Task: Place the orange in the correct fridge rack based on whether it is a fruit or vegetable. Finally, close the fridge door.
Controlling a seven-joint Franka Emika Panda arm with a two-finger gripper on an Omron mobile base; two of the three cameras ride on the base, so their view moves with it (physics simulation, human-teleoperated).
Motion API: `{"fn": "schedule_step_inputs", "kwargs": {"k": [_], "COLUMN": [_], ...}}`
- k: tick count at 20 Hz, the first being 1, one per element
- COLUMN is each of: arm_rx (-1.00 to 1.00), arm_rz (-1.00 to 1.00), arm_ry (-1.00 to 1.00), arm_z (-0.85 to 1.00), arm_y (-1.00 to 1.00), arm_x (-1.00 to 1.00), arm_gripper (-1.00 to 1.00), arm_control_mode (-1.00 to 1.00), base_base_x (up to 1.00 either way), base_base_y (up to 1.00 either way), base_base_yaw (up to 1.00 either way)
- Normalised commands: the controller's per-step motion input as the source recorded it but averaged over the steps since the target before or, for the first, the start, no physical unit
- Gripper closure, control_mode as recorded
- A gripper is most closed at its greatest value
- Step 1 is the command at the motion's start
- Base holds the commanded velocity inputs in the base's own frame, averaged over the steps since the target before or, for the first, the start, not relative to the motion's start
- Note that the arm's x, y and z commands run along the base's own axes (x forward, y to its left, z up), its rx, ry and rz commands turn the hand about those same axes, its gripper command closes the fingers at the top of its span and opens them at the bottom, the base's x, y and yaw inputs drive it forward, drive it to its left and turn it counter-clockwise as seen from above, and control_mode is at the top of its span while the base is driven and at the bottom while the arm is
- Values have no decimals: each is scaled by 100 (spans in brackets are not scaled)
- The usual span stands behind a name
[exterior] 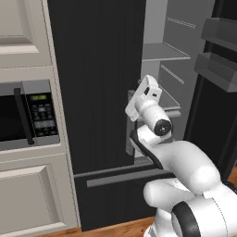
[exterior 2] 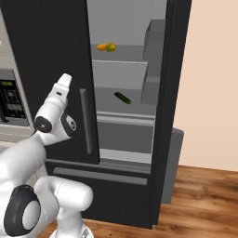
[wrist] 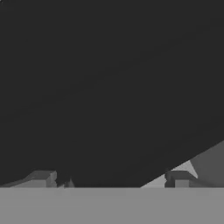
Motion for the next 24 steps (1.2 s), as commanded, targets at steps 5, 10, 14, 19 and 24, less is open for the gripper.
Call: {"fn": "schedule_step_inputs", "kwargs": {"k": [5, 10, 14, 19, 24], "arm_rx": [17, 26, 42, 49, 42], "arm_rz": [-2, -10, -18, -19, -7], "arm_ry": [8, 23, 29, 23, 13], "arm_z": [100, 100, 76, 18, -38], "arm_y": [-10, -22, -18, -47, -81], "arm_x": [-62, -53, -45, -82, -88], "arm_gripper": [-100, -100, -100, -100, -100], "arm_control_mode": [-100, -100, -100, -100, -100], "base_base_x": [0, 0, 0, 0, 0], "base_base_y": [0, 0, 0, 0, 0], "base_base_yaw": [0, 0, 0, 0, 0]}}
